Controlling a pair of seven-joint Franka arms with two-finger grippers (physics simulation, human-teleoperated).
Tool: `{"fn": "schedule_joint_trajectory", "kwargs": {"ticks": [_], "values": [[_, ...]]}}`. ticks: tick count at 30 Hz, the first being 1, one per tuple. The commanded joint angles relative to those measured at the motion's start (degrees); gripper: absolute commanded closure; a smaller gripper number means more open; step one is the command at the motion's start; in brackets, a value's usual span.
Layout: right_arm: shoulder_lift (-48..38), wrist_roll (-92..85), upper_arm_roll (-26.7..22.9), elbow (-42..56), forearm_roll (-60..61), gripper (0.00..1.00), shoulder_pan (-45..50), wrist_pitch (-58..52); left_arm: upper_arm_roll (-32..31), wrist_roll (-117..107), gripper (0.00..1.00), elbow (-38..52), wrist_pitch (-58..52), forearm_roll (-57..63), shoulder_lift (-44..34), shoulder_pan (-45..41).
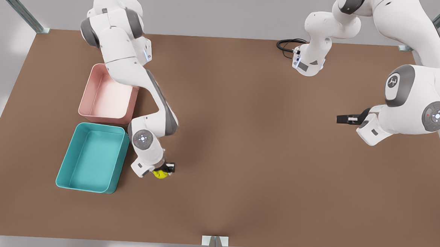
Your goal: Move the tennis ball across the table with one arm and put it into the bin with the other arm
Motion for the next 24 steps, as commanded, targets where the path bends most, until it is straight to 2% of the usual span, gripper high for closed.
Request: {"fn": "schedule_joint_trajectory", "kwargs": {"ticks": [1,3,7,8,11,13,18,20,22,23,24], "values": [[-3.2,-11.9,-0.1,0.0,-0.4,0.33,-1.9,-8.9,-0.2,-0.7,0.0,0.0,-1.8,-0.1,-0.1,-0.1],[-7.1,-24.7,-1.2,-0.1,-1.1,0.33,-7.7,-18.3,-0.2,-0.7,0.0,0.1,-2.8,0.0,0.0,0.0],[-6.2,-39.6,-13.2,-0.8,-1.4,0.33,-8.7,-21.6,-0.2,-0.7,0.0,0.0,-2.8,-0.1,0.0,0.0],[-5.3,-40.9,-14.0,-0.8,-1.4,0.33,-10.1,-21.6,-0.2,-0.6,0.0,0.0,-2.8,0.0,0.0,0.0],[-3.1,-40.9,-14.1,-0.8,-1.1,0.33,-11.8,-21.3,-0.1,-0.5,0.0,0.2,-2.8,0.1,-0.1,0.4],[-2.7,-39.6,-14.0,-0.7,-0.6,0.0,-11.6,-21.4,-0.2,-0.6,0.0,0.2,-2.7,0.1,-0.1,0.3],[-2.7,-38.7,-13.4,1.6,0.4,0.0,-10.1,-23.7,-0.2,-0.6,0.0,0.2,-2.4,0.1,0.0,0.2],[-2.7,-18.8,-13.4,9.7,2.9,0.0,-5.8,-37.3,-0.2,-0.6,0.0,0.2,-2.4,0.1,0.0,0.3],[-3.9,-16.1,-13.6,17.5,4.6,0.0,-5.7,-47.1,-0.3,-0.6,0.0,0.2,-2.4,0.1,0.0,0.2],[-7.6,-16.0,-13.5,17.9,4.0,0.0,-4.9,-51.4,-0.3,-0.6,0.0,0.2,-2.4,0.1,-0.1,0.2],[-14.2,-16.0,-10.5,15.1,1.6,0.0,-6.8,-57.1,-0.3,-0.6,0.0,0.1,-2.3,0.2,-0.1,0.2]]}}
